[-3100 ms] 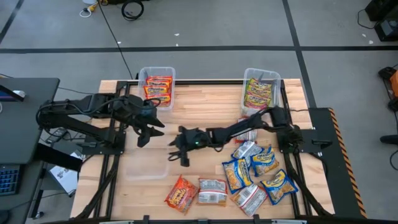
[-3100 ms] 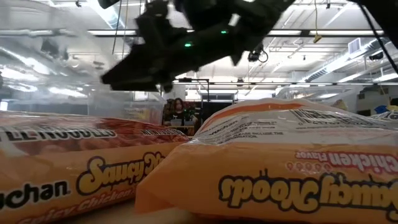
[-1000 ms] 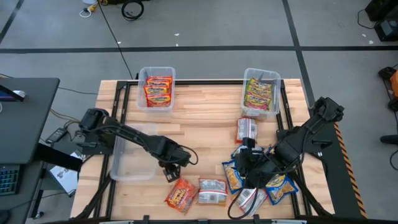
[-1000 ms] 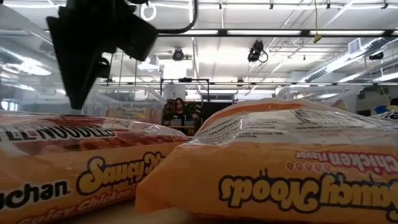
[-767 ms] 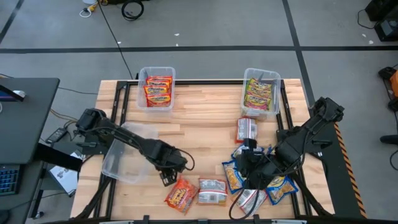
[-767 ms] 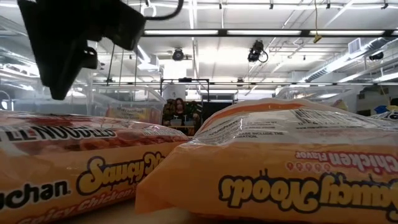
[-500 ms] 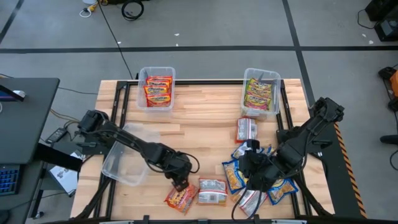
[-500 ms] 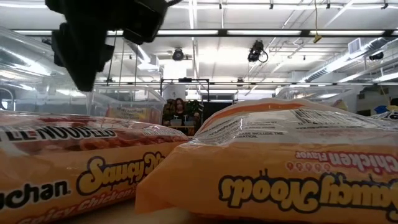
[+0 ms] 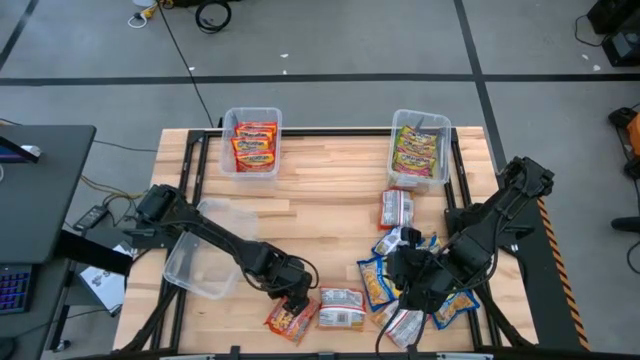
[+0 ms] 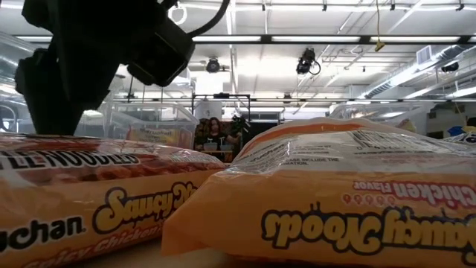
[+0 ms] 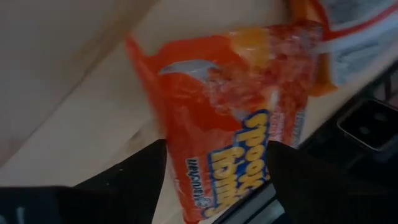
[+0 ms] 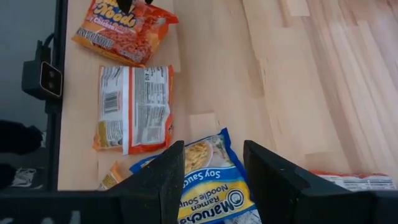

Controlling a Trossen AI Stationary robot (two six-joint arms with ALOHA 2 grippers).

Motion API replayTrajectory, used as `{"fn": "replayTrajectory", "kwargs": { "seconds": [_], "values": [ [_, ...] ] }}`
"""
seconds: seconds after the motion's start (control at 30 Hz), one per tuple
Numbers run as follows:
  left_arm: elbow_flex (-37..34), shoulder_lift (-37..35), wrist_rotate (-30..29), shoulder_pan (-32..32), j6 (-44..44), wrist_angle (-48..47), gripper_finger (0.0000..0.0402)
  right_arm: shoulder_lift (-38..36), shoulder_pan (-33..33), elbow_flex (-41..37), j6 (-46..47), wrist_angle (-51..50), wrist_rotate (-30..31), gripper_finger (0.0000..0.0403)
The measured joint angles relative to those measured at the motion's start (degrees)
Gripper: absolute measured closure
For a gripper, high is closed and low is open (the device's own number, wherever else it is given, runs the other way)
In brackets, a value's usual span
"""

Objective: Sort Maruchan noodles
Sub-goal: Put the orange noodle pack into the top left transparent bin

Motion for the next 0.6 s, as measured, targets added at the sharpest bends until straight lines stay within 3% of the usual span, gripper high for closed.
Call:
{"fn": "replayTrajectory", "kwargs": {
  "seconds": [0.2, 0.37, 0.6],
  "values": [
    [-0.97, 0.00, 0.79, -0.50, -5.09, -2.25, 0.0123, 0.00, -0.02, -2.18, 0.13, 1.03, 0.45, 0.0234],
    [-4.72, 0.00, 1.78, -1.84, -8.74, 5.53, 0.0123, 0.04, -0.02, -4.77, 0.56, 3.61, -1.51, 0.0234],
    [-6.95, -0.09, -5.60, -3.27, -6.65, 12.19, 0.0123, 0.04, -0.02, -5.51, 1.24, 4.07, -2.36, 0.0234]
  ]
}}
